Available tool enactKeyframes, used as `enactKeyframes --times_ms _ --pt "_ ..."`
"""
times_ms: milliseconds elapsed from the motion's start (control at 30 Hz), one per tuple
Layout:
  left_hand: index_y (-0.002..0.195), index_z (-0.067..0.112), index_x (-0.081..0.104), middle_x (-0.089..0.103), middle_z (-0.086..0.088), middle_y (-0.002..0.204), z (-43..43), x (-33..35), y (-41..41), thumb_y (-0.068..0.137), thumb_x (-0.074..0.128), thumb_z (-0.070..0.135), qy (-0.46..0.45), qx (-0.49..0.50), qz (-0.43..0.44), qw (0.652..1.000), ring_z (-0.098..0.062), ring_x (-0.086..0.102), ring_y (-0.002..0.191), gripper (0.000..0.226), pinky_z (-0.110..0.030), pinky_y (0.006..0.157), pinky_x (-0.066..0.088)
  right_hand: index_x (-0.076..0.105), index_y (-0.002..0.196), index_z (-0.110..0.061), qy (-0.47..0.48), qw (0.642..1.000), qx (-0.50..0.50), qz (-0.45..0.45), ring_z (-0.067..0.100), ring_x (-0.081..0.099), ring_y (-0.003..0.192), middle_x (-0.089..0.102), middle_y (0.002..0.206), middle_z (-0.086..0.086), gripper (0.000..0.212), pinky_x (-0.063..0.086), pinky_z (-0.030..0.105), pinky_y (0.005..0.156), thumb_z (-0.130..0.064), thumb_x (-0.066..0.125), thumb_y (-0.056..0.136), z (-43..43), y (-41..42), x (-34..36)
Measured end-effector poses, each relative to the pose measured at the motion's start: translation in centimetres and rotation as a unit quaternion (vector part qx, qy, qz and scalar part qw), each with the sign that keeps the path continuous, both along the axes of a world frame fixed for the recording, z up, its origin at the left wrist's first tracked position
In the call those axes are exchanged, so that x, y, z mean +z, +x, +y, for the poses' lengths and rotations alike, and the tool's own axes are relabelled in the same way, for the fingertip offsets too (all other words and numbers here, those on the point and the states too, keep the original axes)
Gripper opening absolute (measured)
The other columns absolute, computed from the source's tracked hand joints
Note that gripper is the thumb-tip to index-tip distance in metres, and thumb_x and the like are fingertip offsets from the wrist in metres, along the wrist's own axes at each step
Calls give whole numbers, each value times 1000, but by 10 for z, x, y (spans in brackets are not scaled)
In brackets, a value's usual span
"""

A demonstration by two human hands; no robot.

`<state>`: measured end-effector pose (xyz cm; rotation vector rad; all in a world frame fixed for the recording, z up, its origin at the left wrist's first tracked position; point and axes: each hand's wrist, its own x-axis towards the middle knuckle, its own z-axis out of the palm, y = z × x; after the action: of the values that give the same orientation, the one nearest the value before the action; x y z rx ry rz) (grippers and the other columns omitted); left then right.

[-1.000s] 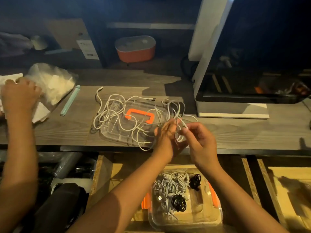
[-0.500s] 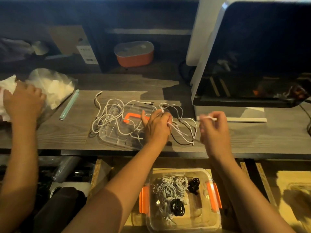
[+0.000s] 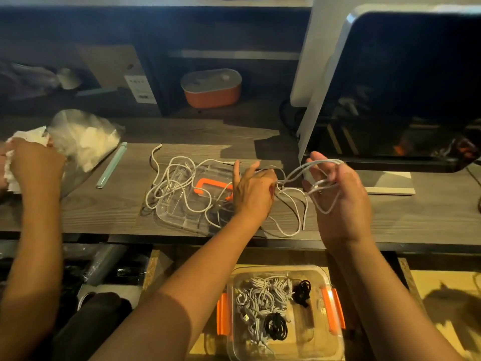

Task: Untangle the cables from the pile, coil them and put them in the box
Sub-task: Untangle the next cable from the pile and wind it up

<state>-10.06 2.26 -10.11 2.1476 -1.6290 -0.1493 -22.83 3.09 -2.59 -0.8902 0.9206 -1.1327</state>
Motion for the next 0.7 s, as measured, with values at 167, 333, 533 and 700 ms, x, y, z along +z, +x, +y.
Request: enactKeyframes --times_ms 167,333,533,700 --pt "101 9 67 68 -15 103 -5 -5 10 98 43 20 -72 31 75 994 -33 57 111 26 -37 113 23 48 80 -22 -5 989 3 151 12 54 68 55 77 2 18 50 21 58 -26 45 98 -3 -4 8" --pt "87 12 66 66 -2 67 -14 10 6 88 46 22 -238 -51 3 970 -19 62 61 23 -44 101 39 50 96 -22 -121 815 227 520 10 59 77 57 84 -6 27 54 33 71 -33 70 82 -6 -1 -19" --pt "87 11 68 68 -1 68 -14 19 9 89 50 22 -277 -68 23 958 -21 63 60 22 -37 83 47 66 83 -23 -150 910 165 349 2 57 69 64 83 2 15 44 22 64 -20 56 92 -5 -6 -10" --pt "106 14 66 67 -11 86 -4 0 21 95 49 21 -154 5 95 983 -30 61 79 21 -28 62 34 66 94 -27 -24 996 81 27 9 64 101 71 102 -6 16 49 31 88 -30 52 86 -2 -1 19"
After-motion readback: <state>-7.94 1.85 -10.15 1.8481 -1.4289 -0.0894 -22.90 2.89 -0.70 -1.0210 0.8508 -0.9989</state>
